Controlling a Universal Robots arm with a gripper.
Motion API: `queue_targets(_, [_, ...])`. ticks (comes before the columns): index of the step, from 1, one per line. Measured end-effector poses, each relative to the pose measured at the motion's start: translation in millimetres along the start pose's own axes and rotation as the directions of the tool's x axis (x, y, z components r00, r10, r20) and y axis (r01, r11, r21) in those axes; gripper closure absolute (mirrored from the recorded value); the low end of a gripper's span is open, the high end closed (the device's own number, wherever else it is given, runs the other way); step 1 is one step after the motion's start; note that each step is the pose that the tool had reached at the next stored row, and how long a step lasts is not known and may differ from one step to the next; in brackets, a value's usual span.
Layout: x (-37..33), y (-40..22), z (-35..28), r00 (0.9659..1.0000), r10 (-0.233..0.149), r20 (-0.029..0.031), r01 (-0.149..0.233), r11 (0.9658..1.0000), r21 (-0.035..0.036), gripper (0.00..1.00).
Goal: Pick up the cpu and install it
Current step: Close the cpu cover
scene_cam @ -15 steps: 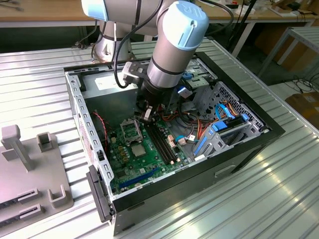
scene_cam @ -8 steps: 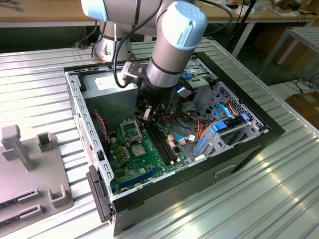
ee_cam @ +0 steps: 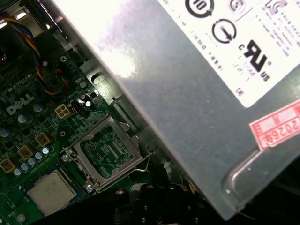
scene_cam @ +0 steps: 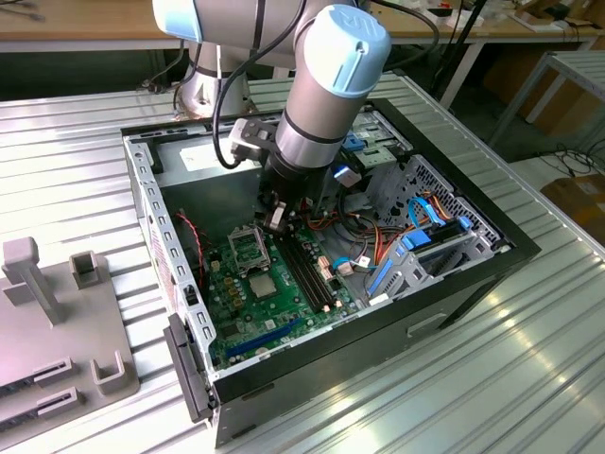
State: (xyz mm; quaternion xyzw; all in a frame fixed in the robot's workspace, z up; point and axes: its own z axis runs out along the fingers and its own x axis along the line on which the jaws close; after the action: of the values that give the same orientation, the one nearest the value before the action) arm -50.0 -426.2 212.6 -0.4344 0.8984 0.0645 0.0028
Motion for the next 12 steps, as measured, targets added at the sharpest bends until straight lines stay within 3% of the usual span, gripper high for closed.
queue_targets(12, [0.7,0.9,0.0,1.0000,0.000,-0.0006,0.000,1.0000,-0.0010,0.89])
